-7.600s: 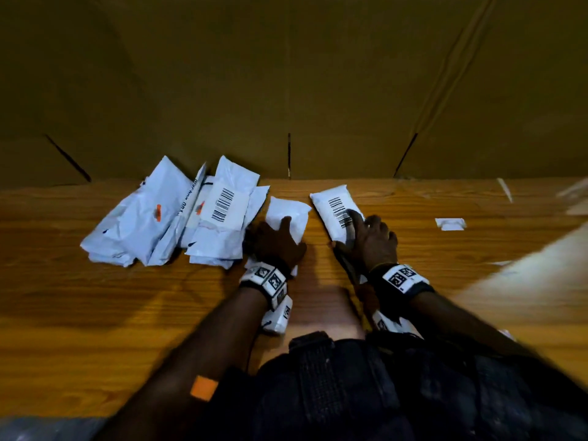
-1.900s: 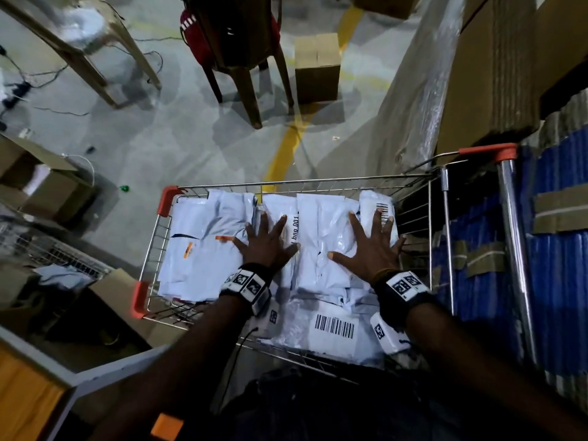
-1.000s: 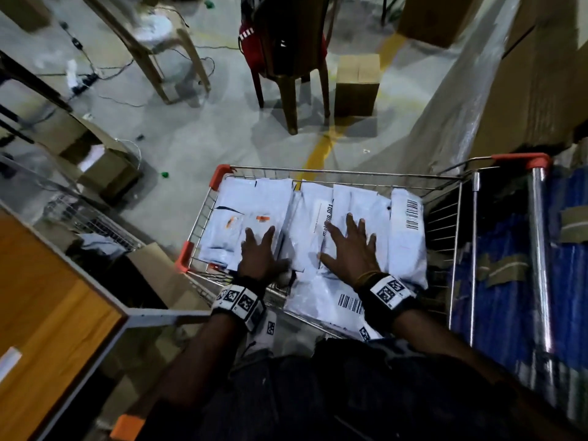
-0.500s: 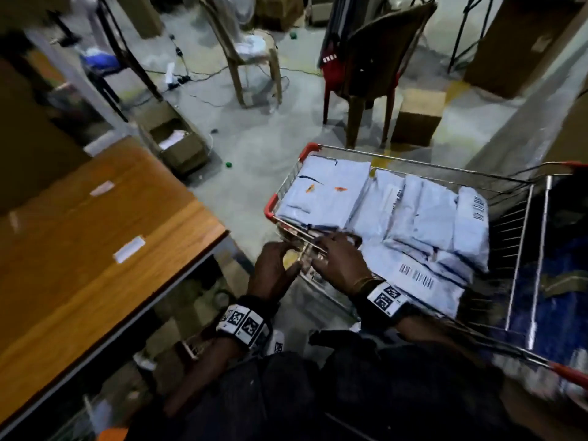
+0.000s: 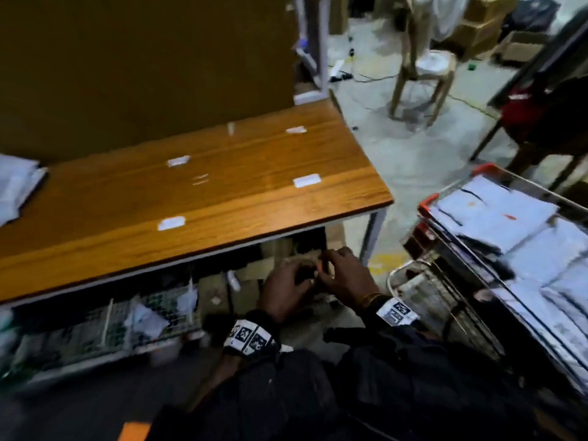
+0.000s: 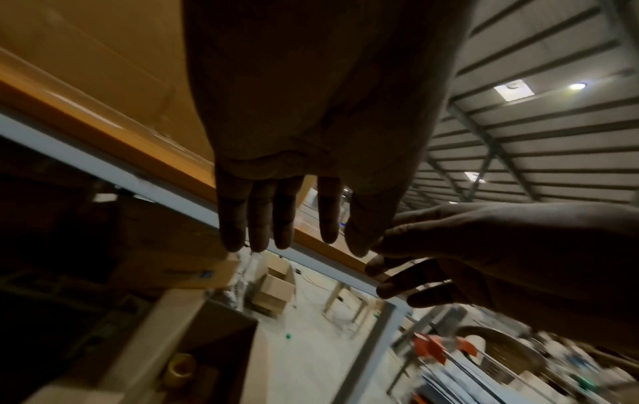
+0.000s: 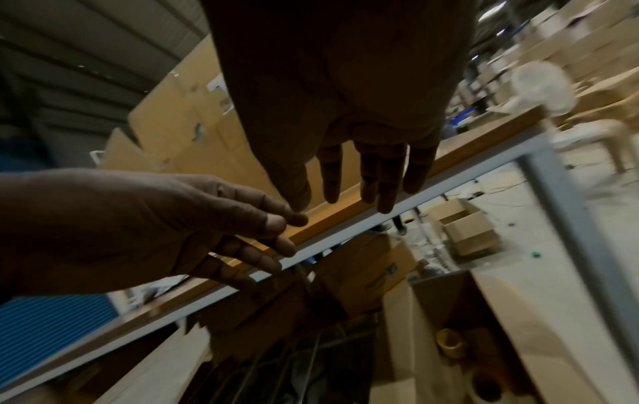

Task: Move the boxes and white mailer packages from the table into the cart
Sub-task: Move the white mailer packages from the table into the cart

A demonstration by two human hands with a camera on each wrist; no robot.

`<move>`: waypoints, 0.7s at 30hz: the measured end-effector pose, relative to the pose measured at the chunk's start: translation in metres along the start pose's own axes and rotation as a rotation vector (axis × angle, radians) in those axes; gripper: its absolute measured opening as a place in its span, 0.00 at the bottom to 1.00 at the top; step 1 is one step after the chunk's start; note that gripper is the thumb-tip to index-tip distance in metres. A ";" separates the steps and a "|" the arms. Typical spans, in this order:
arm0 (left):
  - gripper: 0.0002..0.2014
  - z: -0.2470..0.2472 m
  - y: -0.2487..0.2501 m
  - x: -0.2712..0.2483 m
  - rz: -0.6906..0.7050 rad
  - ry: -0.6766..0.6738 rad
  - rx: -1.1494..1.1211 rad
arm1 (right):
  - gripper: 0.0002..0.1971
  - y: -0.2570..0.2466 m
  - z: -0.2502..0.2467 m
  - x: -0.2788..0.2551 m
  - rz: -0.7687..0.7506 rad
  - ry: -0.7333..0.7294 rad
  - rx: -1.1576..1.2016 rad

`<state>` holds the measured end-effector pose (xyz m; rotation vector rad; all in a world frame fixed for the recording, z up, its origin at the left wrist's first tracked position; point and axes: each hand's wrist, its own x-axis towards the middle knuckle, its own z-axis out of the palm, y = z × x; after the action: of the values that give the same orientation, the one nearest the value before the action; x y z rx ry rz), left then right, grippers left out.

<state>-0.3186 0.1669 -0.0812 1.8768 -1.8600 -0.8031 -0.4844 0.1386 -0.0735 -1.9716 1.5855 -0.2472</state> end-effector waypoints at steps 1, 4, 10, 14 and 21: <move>0.15 -0.003 -0.007 -0.007 -0.032 0.017 0.014 | 0.22 -0.007 0.004 0.002 -0.014 -0.012 0.007; 0.15 -0.030 -0.053 -0.037 -0.168 0.123 -0.040 | 0.22 -0.056 0.028 0.014 -0.127 -0.076 -0.040; 0.14 -0.079 -0.104 -0.083 -0.305 0.282 -0.146 | 0.23 -0.138 0.071 0.037 -0.359 -0.211 -0.105; 0.15 -0.103 -0.132 -0.094 -0.412 0.381 -0.152 | 0.23 -0.180 0.093 0.054 -0.468 -0.277 -0.086; 0.18 -0.148 -0.184 -0.084 -0.554 0.485 -0.181 | 0.23 -0.249 0.131 0.111 -0.603 -0.386 -0.071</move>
<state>-0.0792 0.2419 -0.0731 2.2401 -0.9602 -0.5713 -0.1842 0.1059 -0.0668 -2.3399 0.7475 -0.0345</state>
